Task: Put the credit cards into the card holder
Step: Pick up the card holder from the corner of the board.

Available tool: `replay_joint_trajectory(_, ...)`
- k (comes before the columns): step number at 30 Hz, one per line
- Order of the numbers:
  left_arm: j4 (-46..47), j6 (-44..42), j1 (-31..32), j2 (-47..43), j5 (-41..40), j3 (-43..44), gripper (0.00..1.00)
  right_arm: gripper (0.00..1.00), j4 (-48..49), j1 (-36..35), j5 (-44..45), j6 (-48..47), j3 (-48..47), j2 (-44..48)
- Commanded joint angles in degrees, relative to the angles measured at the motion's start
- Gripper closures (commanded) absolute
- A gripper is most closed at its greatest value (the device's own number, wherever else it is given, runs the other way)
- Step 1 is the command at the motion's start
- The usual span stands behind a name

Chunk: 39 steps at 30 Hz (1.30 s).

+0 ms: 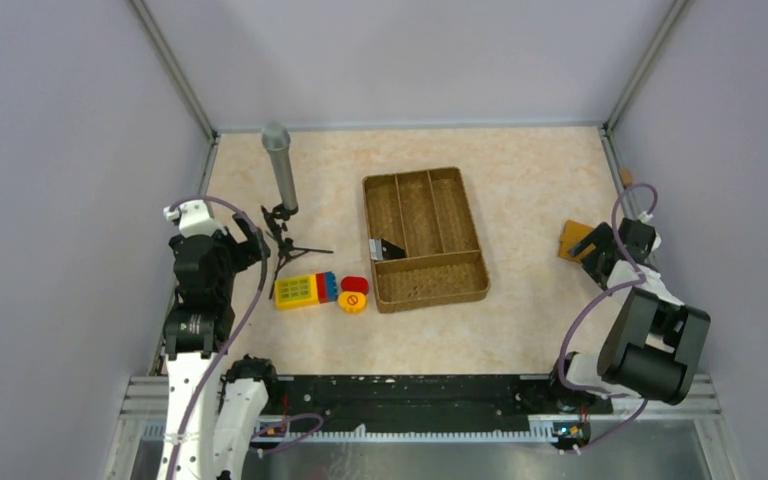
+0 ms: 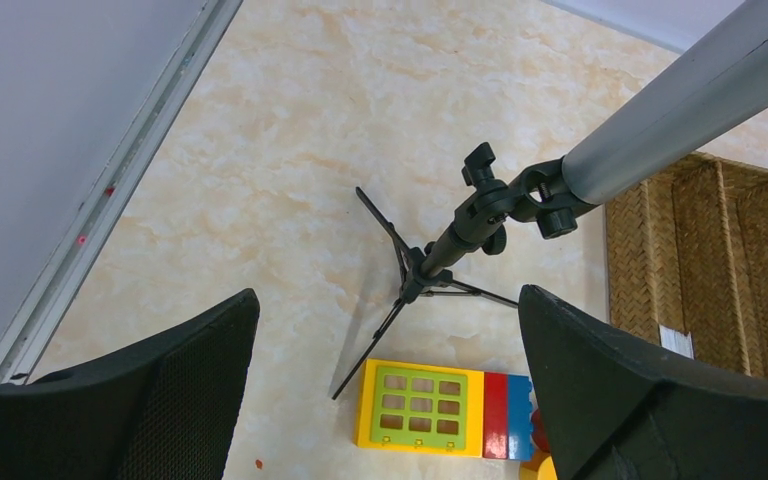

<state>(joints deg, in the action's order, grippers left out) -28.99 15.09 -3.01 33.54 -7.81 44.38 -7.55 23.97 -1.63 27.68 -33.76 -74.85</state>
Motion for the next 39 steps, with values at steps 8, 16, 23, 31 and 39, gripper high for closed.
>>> replay_joint_trajectory(8,4.33,-0.75,0.61,0.91,2.42,-0.70,0.01,0.17,5.00,1.17,1.95,-5.72,-5.17,-7.47)
replay_joint_trajectory(16,4.78,-1.96,1.67,3.43,2.19,-0.42,0.01,0.10,-3.47,-5.16,1.04,-15.97,-19.10,-18.77)
replay_joint_trajectory(23,5.11,-2.42,1.77,5.00,2.25,-0.41,0.01,0.10,-8.96,-7.44,-1.26,-20.20,-24.13,-25.79)
replay_joint_trajectory(31,5.27,-2.61,1.99,5.53,2.46,-0.39,0.01,0.10,-9.96,-11.72,5.17,-18.70,-21.68,-25.27)
replay_joint_trajectory(39,5.05,-3.15,2.54,5.27,4.48,-0.41,0.01,0.41,-9.61,-12.96,1.81,-17.53,-21.34,-26.53)
